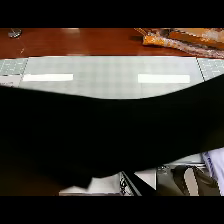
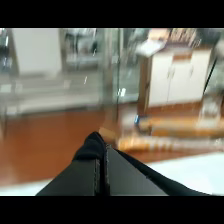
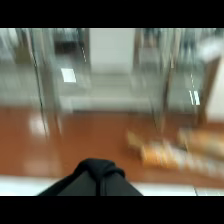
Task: Fold the shirts.
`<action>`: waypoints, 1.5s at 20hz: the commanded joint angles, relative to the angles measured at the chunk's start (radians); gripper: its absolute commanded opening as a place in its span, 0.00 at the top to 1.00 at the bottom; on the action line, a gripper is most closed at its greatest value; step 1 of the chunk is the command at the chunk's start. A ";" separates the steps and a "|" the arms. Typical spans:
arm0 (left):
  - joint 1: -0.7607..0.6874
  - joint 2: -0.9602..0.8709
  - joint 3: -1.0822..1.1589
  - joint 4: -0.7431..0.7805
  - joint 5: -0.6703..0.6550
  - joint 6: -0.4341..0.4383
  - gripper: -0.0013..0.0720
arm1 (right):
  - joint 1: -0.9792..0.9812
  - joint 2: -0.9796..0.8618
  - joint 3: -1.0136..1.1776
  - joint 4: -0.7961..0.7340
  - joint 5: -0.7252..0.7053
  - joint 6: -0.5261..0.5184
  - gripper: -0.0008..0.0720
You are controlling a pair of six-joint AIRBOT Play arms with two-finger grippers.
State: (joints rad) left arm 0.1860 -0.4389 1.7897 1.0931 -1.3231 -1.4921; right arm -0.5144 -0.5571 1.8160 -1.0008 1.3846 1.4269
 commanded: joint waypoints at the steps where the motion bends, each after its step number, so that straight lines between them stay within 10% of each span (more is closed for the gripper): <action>1: 0.013 -0.002 -0.018 0.134 -0.332 -0.058 0.95 | 0.005 -0.009 0.009 -0.103 0.294 0.019 0.95; 8: 0.053 -0.041 -0.454 0.134 -0.426 -0.023 0.95 | 0.300 -0.200 -0.258 -0.345 0.426 -0.014 0.95; 24: -0.237 -0.838 -0.695 -0.029 0.772 0.196 0.95 | 0.412 -0.952 -0.328 -0.291 -0.774 0.032 0.95; 30: -0.246 -0.946 -0.695 -0.033 0.926 0.133 0.95 | 0.411 -1.067 -0.328 -0.291 -0.855 0.032 0.95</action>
State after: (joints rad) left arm -0.0502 -1.3312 1.0950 1.0603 -0.4824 -1.3212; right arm -0.1032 -1.5700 1.4883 -1.2953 0.5873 1.4590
